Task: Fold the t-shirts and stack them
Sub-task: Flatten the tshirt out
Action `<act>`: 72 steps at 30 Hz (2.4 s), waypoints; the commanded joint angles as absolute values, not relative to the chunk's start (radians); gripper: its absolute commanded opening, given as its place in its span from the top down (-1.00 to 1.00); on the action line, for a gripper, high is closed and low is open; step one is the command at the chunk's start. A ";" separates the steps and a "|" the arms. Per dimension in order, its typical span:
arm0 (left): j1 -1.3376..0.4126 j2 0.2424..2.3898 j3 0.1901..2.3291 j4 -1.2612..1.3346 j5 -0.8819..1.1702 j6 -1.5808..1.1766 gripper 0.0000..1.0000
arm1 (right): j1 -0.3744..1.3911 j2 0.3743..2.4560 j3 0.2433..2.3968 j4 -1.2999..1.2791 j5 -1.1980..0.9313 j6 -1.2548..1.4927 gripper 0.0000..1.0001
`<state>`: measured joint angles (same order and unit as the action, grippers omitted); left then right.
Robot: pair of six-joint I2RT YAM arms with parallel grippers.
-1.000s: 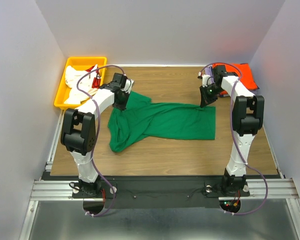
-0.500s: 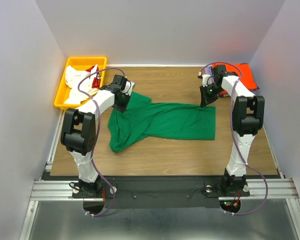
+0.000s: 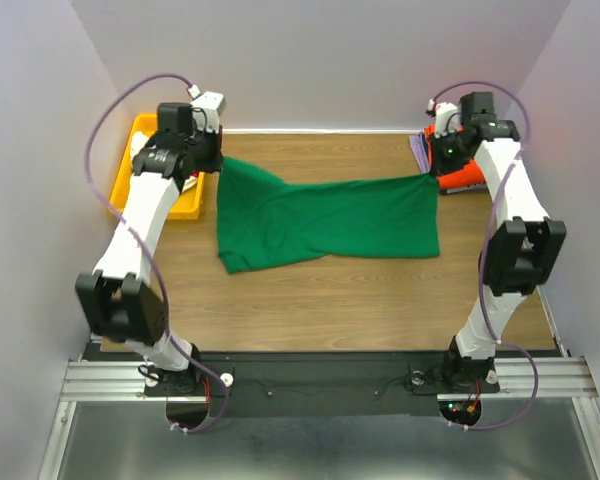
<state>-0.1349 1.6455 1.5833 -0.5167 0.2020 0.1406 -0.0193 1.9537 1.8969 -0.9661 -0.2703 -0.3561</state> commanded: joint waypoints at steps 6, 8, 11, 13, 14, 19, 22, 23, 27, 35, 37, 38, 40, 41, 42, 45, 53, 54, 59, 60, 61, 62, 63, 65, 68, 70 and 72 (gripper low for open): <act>-0.081 1.235 1.508 -0.382 0.293 0.057 1.00 | -0.034 1.636 1.901 -0.976 -0.089 -0.387 0.99; -0.081 1.163 1.487 -0.326 0.301 0.057 1.00 | -0.035 1.605 1.940 -0.966 -0.057 -0.384 0.99; -0.081 1.152 1.512 -0.284 0.295 0.057 1.00 | -0.035 1.621 2.015 -0.936 -0.020 -0.377 0.99; -0.080 1.201 1.580 -0.258 0.272 0.057 1.00 | -0.035 1.678 2.075 -0.916 -0.006 -0.371 0.99; -0.080 1.224 1.606 -0.252 0.270 0.070 1.00 | -0.035 1.704 2.157 -0.911 -0.006 -0.371 0.99; -0.078 1.471 1.877 -0.193 0.278 0.080 1.00 | -0.034 1.960 2.452 -0.865 0.038 -0.367 0.99; -0.078 1.681 2.127 -0.175 0.279 0.092 1.00 | -0.034 2.052 2.580 -0.770 0.058 -0.347 0.99; -0.080 1.736 2.202 -0.172 0.279 0.094 1.00 | -0.034 2.087 2.585 -0.671 0.081 -0.338 0.99; -0.080 1.966 2.518 0.043 0.243 0.086 1.00 | -0.034 2.121 2.576 -0.353 0.144 -0.281 0.99; -0.072 1.973 2.605 0.564 0.152 0.028 1.00 | -0.034 2.085 2.597 0.119 0.144 -0.187 0.99; -0.064 1.915 2.539 0.644 0.155 0.029 1.00 | -0.034 2.037 2.565 0.161 0.130 -0.170 0.99; -0.058 1.904 2.528 0.650 0.163 0.031 1.00 | -0.034 2.023 2.545 0.167 0.094 -0.169 0.99; -0.043 1.870 2.470 0.638 0.204 0.029 1.00 | -0.034 1.991 2.447 0.169 0.060 -0.161 0.99; -0.032 1.850 2.424 0.637 0.221 0.029 1.00 | -0.034 1.961 2.407 0.169 0.025 -0.163 0.99; -0.028 1.809 2.311 0.634 0.265 0.037 1.00 | -0.034 1.942 2.299 0.170 0.011 -0.161 0.99; -0.025 1.736 2.096 0.626 0.337 0.075 1.00 | -0.034 1.867 2.116 0.167 -0.112 -0.176 0.99; -0.008 1.468 1.292 0.609 0.471 0.237 1.00 | -0.032 1.711 1.553 0.112 -0.311 -0.304 0.99; -0.008 1.442 1.232 0.601 0.479 0.259 1.00 | -0.032 1.694 1.511 0.100 -0.321 -0.322 0.99; 0.026 1.304 0.994 0.479 0.508 0.373 1.00 | -0.032 1.609 1.381 0.015 -0.321 -0.408 0.99; 0.031 1.298 0.988 0.415 0.515 0.411 1.00 | -0.032 1.600 1.361 0.003 -0.311 -0.420 0.99; 0.032 1.298 0.989 0.387 0.517 0.426 1.00 | -0.032 1.592 1.355 0.003 -0.308 -0.426 0.99; 0.040 1.299 0.994 0.362 0.515 0.434 1.00 | -0.032 1.591 1.353 -0.046 -0.301 -0.431 0.99; 0.049 1.299 1.000 0.341 0.517 0.439 1.00 | -0.032 1.591 1.356 -0.064 -0.298 -0.433 0.99; 0.057 1.304 1.046 0.238 0.564 0.475 1.00 | -0.032 1.589 1.390 -0.124 -0.302 -0.462 0.99; 0.063 1.270 1.110 0.053 0.646 0.579 1.00 | -0.032 1.560 1.420 -0.321 -0.340 -0.549 0.99; 0.063 1.224 1.149 -0.178 0.737 0.741 1.00 | -0.032 1.504 1.399 -0.456 -0.376 -0.651 0.99; 0.061 1.194 1.160 -0.366 0.794 0.910 1.00 | -0.032 1.450 1.359 -0.525 -0.383 -0.716 0.99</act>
